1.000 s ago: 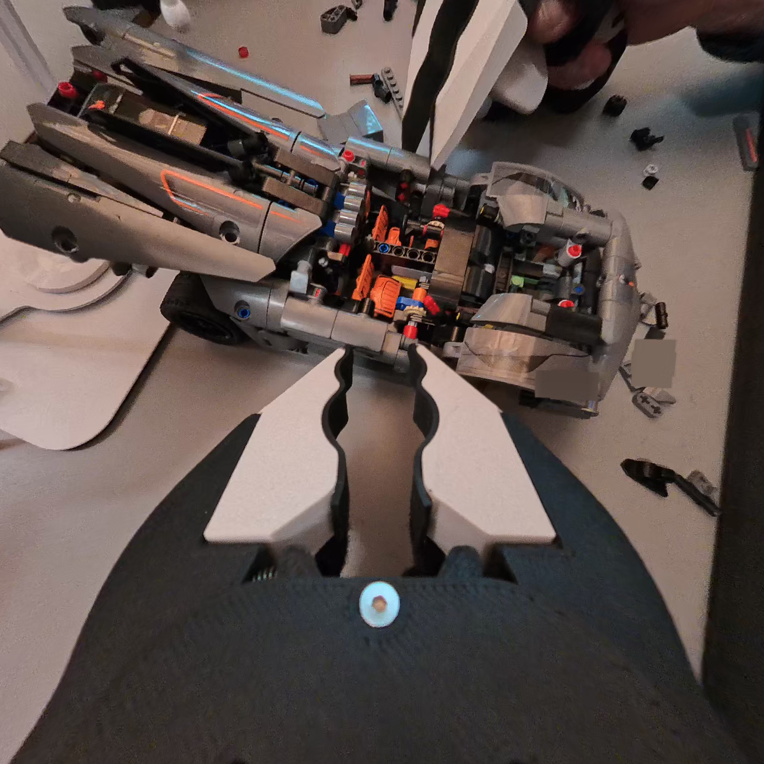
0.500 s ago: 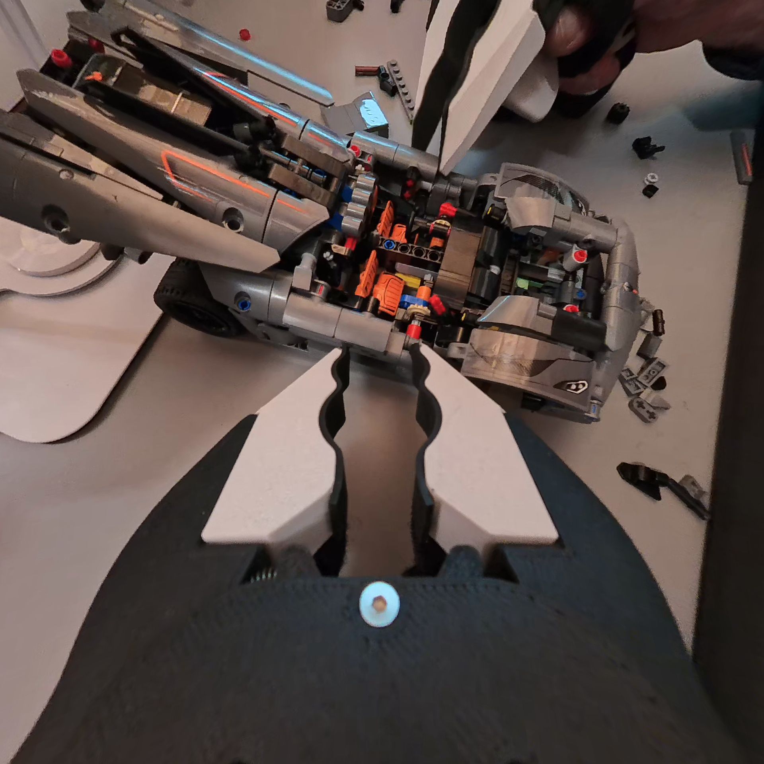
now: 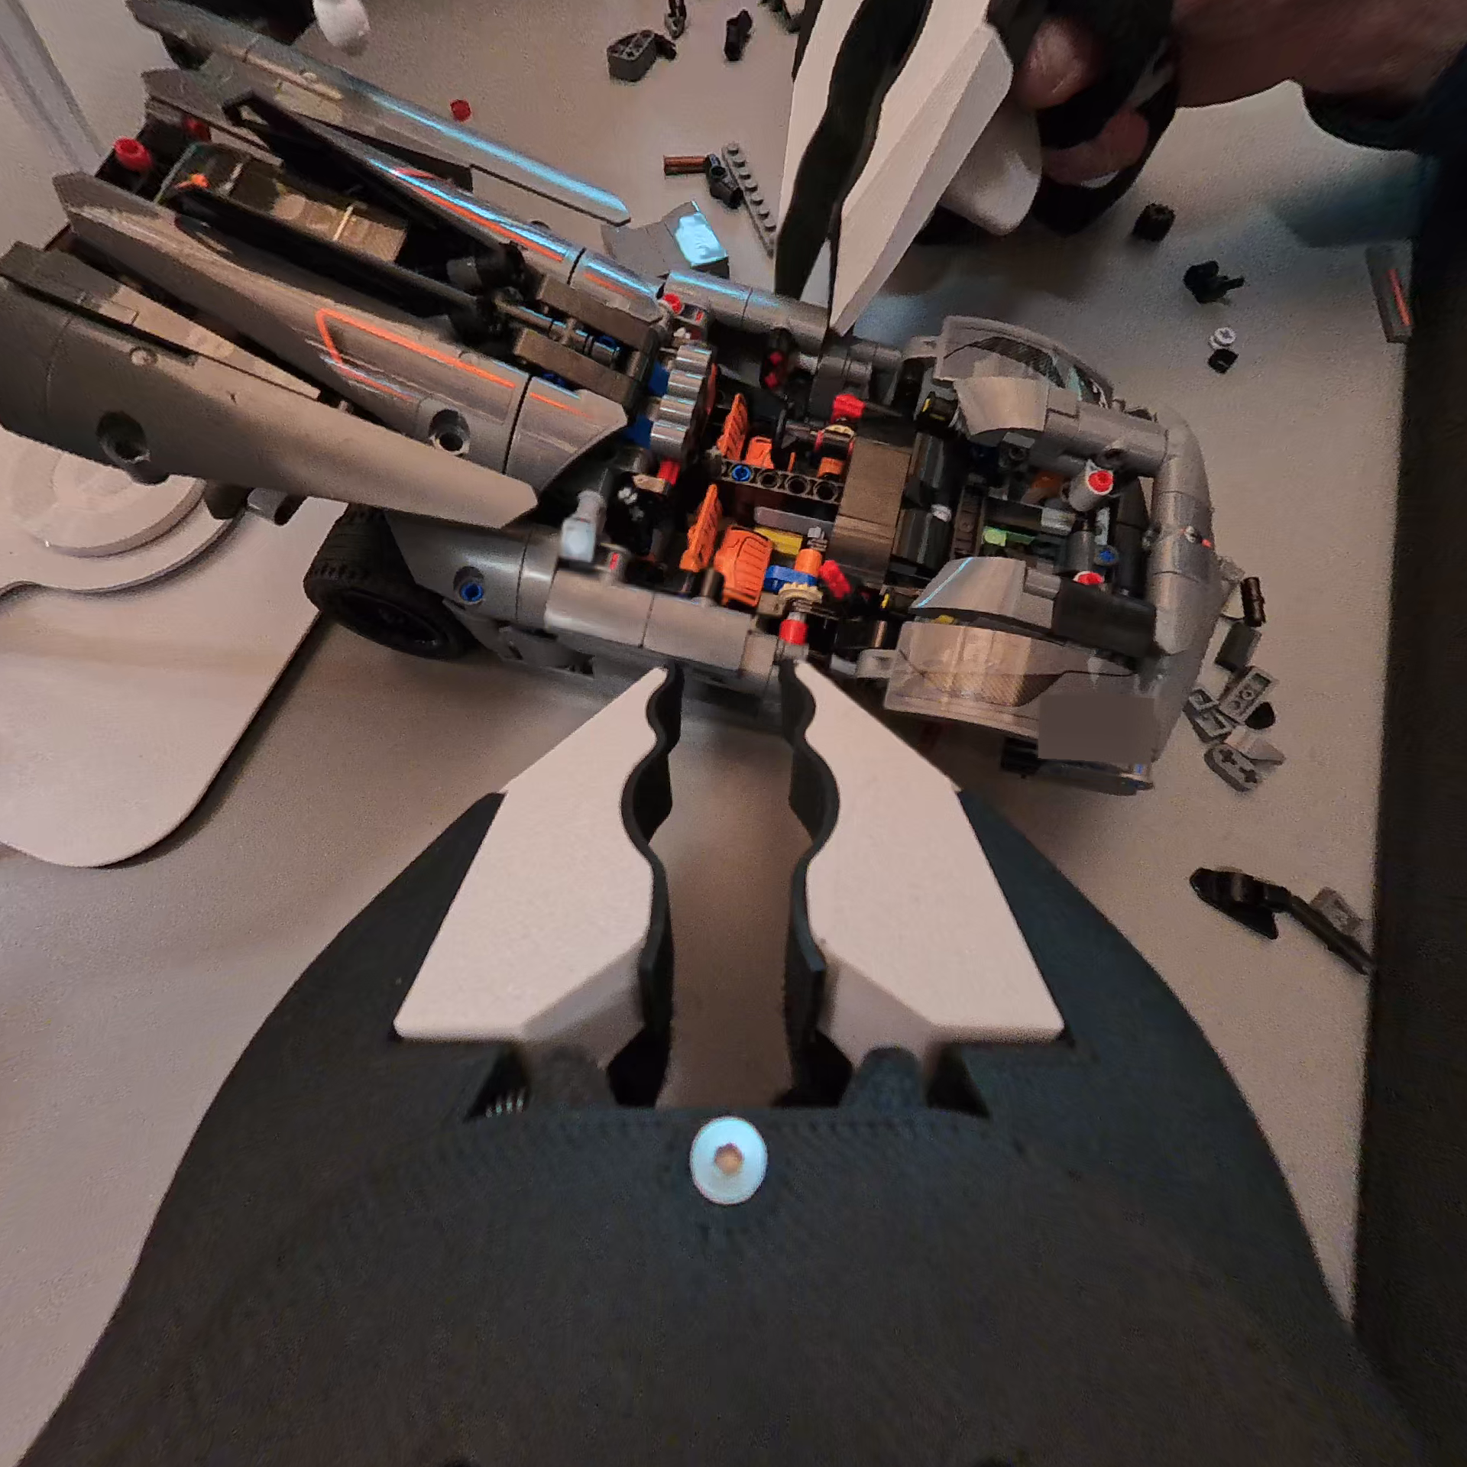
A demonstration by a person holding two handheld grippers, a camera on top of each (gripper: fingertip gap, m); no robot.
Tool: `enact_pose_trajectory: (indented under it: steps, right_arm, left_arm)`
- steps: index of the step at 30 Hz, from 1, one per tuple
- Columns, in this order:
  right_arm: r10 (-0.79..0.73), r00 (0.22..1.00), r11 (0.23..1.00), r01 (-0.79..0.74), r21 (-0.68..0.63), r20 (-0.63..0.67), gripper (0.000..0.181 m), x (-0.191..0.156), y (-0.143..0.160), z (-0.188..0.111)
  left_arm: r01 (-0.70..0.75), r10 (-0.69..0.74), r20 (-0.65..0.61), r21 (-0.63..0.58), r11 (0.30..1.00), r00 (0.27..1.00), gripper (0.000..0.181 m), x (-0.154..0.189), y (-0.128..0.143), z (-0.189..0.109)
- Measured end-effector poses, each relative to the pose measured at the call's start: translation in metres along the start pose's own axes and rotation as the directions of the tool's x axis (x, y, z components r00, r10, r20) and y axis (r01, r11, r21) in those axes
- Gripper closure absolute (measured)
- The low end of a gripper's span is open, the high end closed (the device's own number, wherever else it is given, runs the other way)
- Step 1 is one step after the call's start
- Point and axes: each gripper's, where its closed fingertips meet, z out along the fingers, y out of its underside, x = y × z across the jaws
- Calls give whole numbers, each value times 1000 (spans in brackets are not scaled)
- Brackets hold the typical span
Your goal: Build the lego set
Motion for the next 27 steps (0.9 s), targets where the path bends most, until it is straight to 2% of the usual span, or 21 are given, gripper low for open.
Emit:
enact_pose_trajectory:
  steps: [9,17,27]
  right_arm:
    - [-7,1000,999,8,42,-14,162,1,-8,1]
    - [-29,999,998,31,52,-41,167,2,-10,1]
    - [-47,995,997,53,61,-82,161,4,-13,2]
  left_arm:
    - [68,-68,-12,7,998,998,152,-5,-1,0]
    - [69,-69,-12,9,998,998,154,-3,-1,3]
    - [53,-53,0,10,999,999,154,-2,-2,3]
